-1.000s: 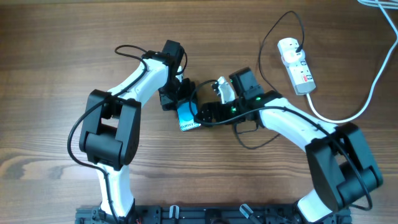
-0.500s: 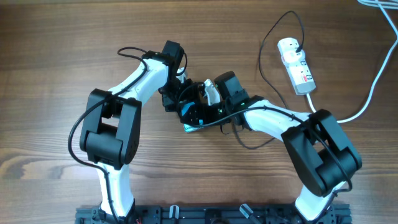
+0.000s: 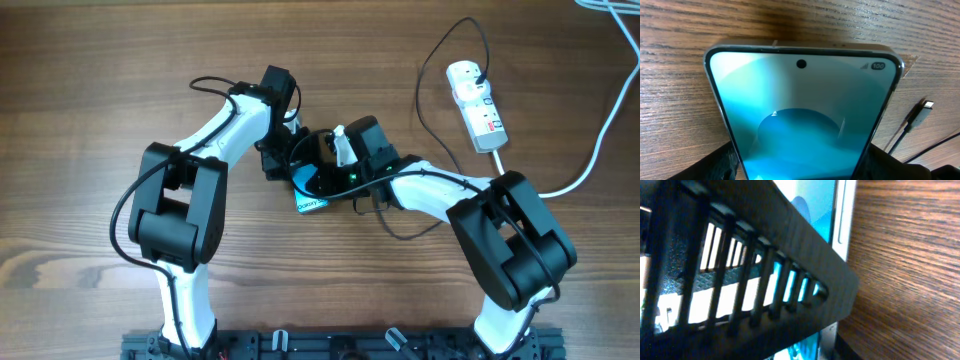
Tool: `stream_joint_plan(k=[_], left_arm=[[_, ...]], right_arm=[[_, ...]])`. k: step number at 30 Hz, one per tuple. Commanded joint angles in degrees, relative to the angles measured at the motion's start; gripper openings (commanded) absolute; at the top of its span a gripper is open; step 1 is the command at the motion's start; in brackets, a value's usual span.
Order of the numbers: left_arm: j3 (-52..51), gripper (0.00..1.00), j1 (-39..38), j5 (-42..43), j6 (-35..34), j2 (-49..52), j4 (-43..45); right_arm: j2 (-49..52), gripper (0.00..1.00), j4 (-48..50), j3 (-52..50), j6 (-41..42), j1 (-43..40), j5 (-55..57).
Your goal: Plug charger to phone and switch on socket
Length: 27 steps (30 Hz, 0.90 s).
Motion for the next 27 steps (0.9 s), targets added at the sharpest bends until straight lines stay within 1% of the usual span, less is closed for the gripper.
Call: stream_joint_plan(k=[1,2,3,4,6,9,13,17,20,21,25,27], left_arm=[[-1.75,0.81,-1.09,0.55,1.31,3.17,0.17],[-1.75,0.85,-1.07,0.55,1.31,3.17,0.17],[-1.75,0.91,-1.07,0.55,1.31,3.17,0.17],[-1.75,0.95,-1.07,0.55,1.31,3.17,0.17],[-1.75,0.98,-1.07,0.55,1.31,3.17,0.17],[-1.75,1.00,-1.07,0.57,1.31,3.17,0.17],[-1.73,1.00,-0.72,3.23,1.36,2.84,0.28],[-1.73,0.96,0.94,12.39,4.35,1.14,1.92],[-1.73,0.94,3.10,18.29,4.59,-0.92,3.37],[-1.73,0.92,4.31,22.97,6.03,-2.03,4.35],[-1.73,0.86,6.36,34.56,9.14,-3.54,6.16],[-1.73,0.83,7.23,41.27,10.38,-3.82,8.13]], right_arm=[[0.70,0.22,0.92,-0.20,-0.13,0.24,-0.24],[0.70,0.17,0.87,-0.20,-0.13,0.24,-0.24],[0.70,0.12,0.72,-0.20,-0.11,0.24,-0.24],[0.70,0.04,0.61,-0.20,-0.11,0.24,-0.24],[0.70,0.05,0.44,-0.20,0.35,0.24,-0.28],[0.68,0.04,0.07,-0.20,1.18,0.11,-1.62],[0.52,0.04,1.27,-0.17,1.18,-1.11,-8.92],[0.46,0.04,1.44,-0.17,1.38,-3.50,-15.41],[0.46,0.04,2.40,-0.17,1.38,-5.86,-22.49],[0.46,0.04,3.56,-0.17,1.95,-7.04,-25.90],[0.46,0.04,7.21,-0.17,6.34,-8.85,-30.18],[0.46,0.04,11.43,-0.17,9.75,-8.94,-33.03]])
